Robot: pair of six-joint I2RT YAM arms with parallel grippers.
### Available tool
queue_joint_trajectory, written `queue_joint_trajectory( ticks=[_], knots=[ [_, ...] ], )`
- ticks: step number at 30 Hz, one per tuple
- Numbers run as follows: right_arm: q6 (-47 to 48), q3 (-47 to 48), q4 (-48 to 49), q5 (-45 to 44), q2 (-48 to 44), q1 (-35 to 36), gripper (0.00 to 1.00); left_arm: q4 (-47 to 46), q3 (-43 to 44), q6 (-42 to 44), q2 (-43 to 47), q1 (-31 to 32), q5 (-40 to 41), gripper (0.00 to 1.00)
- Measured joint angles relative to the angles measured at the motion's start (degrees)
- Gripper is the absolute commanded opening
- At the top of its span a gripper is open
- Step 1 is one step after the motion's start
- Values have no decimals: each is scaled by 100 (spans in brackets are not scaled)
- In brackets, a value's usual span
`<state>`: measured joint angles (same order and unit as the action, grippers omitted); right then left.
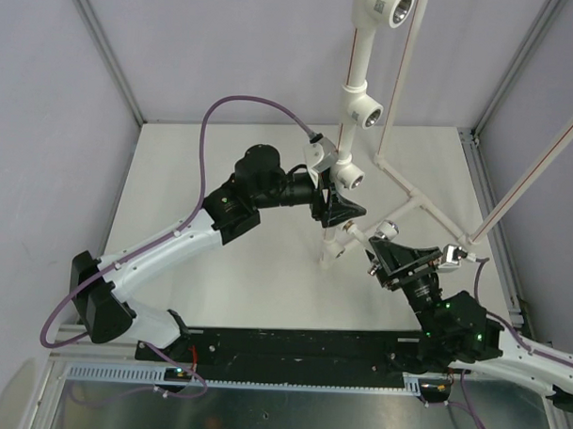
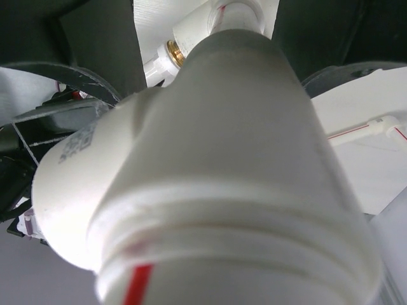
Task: Install the water faucets
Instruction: Install the water faucet onto the adaptor.
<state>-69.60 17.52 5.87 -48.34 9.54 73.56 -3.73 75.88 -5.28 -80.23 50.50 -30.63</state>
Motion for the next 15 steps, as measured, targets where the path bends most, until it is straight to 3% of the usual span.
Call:
queue_joint_trajectory(
  ticks=[9, 15],
  knots=[
    [1272, 660, -1469, 341, -708, 0, 99, -9, 0, -55, -15, 0, 105, 74],
    [1902, 1379, -2494, 321, -911, 0, 99, -59, 98, -94, -181, 0, 317, 58]
  ],
)
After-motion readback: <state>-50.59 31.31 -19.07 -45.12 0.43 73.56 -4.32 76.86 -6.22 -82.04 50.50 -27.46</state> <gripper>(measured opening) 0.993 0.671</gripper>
